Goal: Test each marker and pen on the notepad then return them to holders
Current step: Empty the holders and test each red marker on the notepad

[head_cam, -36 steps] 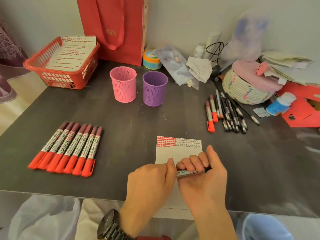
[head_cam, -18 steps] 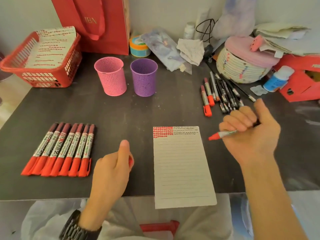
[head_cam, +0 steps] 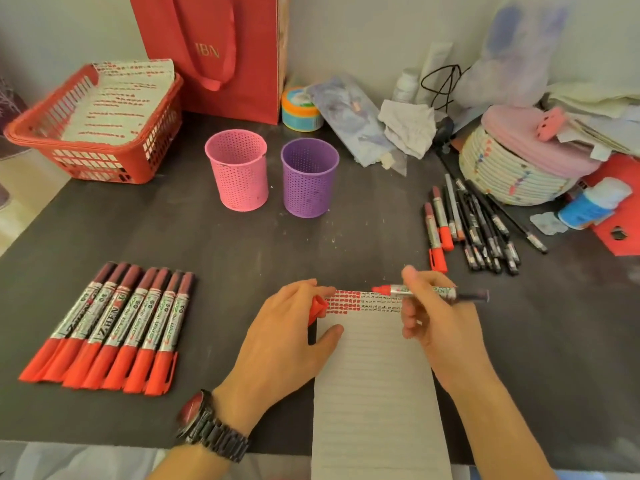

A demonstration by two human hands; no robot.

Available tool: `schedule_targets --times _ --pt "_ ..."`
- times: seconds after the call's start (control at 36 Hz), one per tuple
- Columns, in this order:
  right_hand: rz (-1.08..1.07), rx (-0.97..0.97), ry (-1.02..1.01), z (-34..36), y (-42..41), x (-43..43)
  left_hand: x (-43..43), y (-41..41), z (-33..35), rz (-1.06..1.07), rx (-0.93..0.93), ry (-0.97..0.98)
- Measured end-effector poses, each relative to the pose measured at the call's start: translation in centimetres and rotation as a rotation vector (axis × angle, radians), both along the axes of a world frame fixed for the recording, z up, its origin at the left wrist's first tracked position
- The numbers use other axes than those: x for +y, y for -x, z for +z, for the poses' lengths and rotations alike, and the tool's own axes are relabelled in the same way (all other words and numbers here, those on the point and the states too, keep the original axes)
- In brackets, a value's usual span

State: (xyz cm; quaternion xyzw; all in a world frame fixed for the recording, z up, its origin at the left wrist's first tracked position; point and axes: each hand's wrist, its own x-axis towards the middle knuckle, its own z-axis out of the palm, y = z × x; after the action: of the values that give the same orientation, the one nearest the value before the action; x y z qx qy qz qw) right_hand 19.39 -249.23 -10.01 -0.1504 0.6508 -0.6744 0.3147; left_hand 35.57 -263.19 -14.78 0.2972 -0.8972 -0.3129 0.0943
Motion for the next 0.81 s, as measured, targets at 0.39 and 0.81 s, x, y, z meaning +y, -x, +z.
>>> schedule_targets --times 0.39,0.81 --pt "-0.116 0.401 -0.187 -2.5 -1.2 -2.6 0.3 0.0 0.2 0.044 -0.003 0.018" --pt "-0.126 0.494 -0.252 -2.9 -1.5 -2.6 0.3 0.1 0.4 0.058 0.012 -0.009"
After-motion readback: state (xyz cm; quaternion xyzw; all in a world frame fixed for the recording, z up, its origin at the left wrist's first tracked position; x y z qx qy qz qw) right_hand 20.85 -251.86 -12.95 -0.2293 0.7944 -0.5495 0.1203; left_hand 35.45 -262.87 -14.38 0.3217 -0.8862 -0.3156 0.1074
